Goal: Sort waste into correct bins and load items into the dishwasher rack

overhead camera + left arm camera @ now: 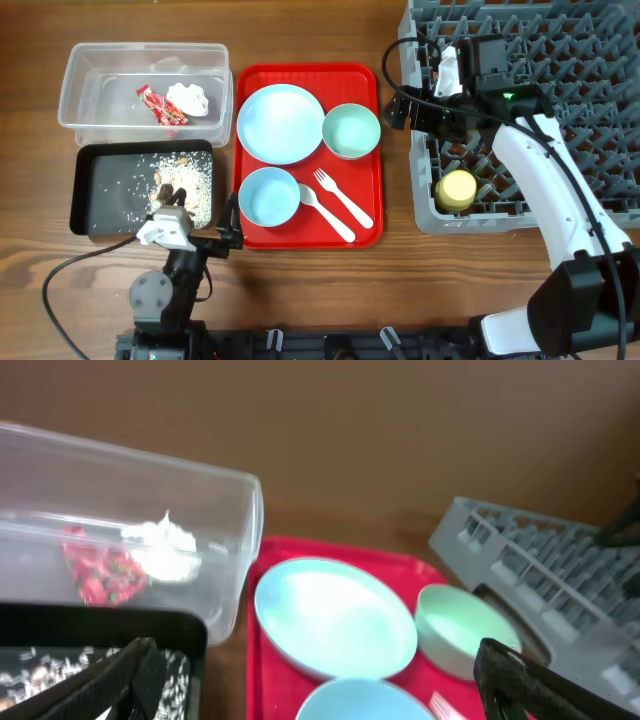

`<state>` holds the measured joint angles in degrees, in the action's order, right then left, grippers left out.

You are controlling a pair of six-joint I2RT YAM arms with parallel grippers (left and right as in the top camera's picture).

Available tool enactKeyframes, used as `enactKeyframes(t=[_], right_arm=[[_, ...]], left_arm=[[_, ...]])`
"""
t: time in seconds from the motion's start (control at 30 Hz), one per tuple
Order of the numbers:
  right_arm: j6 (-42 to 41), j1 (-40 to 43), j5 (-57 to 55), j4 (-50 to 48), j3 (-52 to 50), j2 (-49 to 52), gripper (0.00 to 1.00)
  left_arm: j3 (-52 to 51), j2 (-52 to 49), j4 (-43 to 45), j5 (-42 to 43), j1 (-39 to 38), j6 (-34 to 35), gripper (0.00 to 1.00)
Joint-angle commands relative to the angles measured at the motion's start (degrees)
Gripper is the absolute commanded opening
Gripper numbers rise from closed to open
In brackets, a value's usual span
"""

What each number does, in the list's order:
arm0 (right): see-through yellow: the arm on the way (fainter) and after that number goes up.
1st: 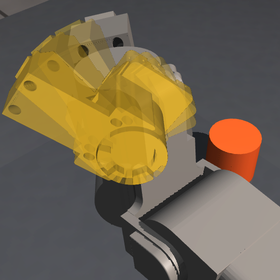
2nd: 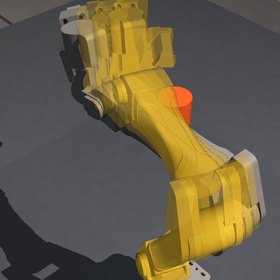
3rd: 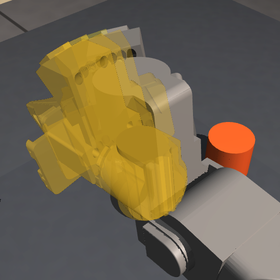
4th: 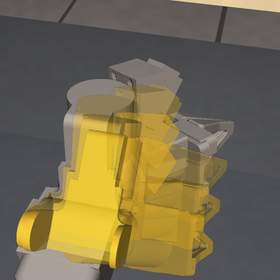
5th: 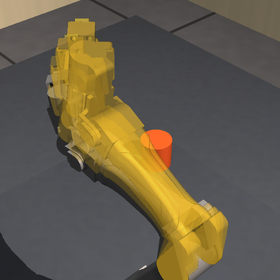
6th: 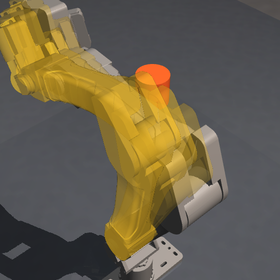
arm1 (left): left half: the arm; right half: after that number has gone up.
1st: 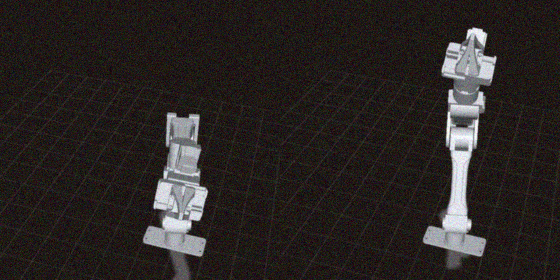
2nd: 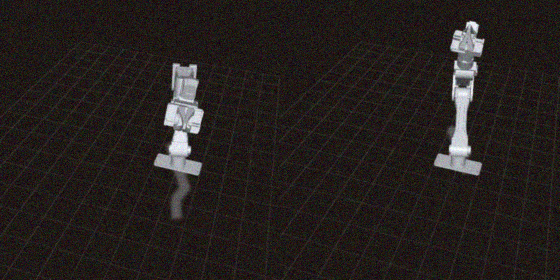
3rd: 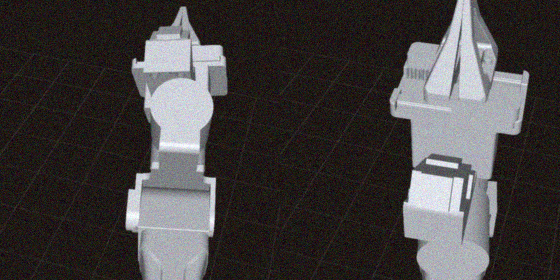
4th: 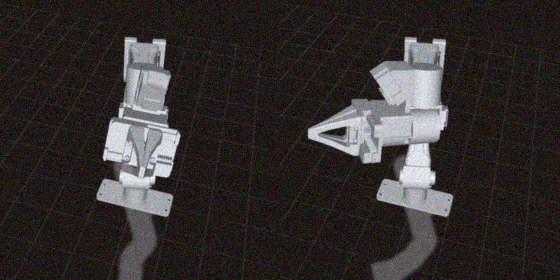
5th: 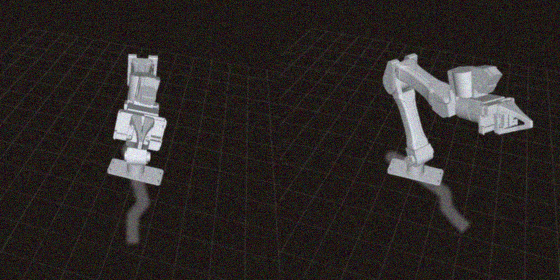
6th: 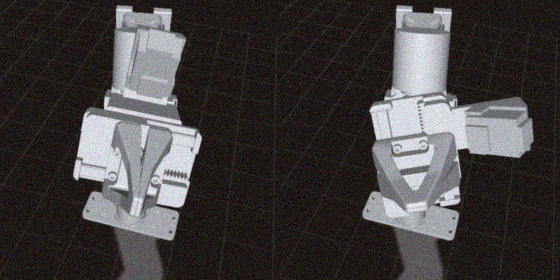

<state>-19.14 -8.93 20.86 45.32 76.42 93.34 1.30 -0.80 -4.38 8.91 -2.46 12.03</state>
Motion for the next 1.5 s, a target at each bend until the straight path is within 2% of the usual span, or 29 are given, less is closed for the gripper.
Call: enactKeyframes(t=[0.0, 0.43, 0.53, 0.63, 0.67, 0.7, 0.8, 0.9, 1.0, 1.03, 1.13, 1.27, 1.47], right_arm=[[0.94, -0.22, -0.55, -0.13, 0.00, 0.85, 1.00], [0.46, -0.22, -0.24, -0.13, 0.00, 0.85, 1.00], [-7.02, -0.22, 0.11, 0.22, 0.00, 0.85, 1.00], [-9.64, -0.22, 2.40, 0.81, 0.00, 0.85, 1.00], [-7.72, -0.22, 5.86, 0.85, 0.00, 0.85, 0.98], [-2.45, -0.92, 14.40, 1.11, 0.00, 0.85, 0.76], [1.95, -4.85, 15.98, 3.15, 0.00, 0.72, 0.74], [5.75, -12.11, 8.31, 7.19, 0.00, 0.74, 0.73], [5.38, -19.96, -7.43, 10.78, -0.04, 0.85, 0.59], [4.66, -22.05, -11.78, 11.19, -0.07, 0.87, 0.57], [3.52, -27.39, -20.46, 11.04, -1.09, 0.98, 0.61], [3.10, -29.75, -20.90, 8.33, -4.83, 0.98, 0.61], [5.66, -29.79, -17.90, -3.08, -13.40, 1.18, 0.56]], left_arm=[[-0.98, 0.66, 0.96, 0.50, 0.44, -1.16, 1.00], [-0.96, 0.63, 0.96, 0.48, 0.44, -1.16, 1.00], [-0.96, 0.63, 0.96, 0.48, 0.44, -1.16, 1.00], [-0.96, 0.63, 0.96, 0.50, 0.44, -1.16, 1.00], [-0.96, 0.63, 0.96, 0.50, 0.44, -1.16, 1.00], [-0.96, 0.63, 0.96, 0.48, 0.44, -1.16, 1.00], [-0.96, 0.63, 0.96, 0.48, 0.44, -1.16, 1.00], [-0.96, 0.63, 0.96, 0.50, 0.44, -1.16, 1.00], [-0.96, 0.63, 0.96, 0.48, 0.44, -1.16, 1.00], [-0.98, 0.63, 0.96, 0.50, 0.44, -1.16, 1.00], [-0.96, 0.63, 0.96, 0.50, 0.44, -1.16, 1.00], [-0.96, 0.63, 0.96, 0.48, 0.44, -1.16, 1.00], [-0.96, 0.63, 0.96, 0.50, 0.44, -1.16, 1.00]])
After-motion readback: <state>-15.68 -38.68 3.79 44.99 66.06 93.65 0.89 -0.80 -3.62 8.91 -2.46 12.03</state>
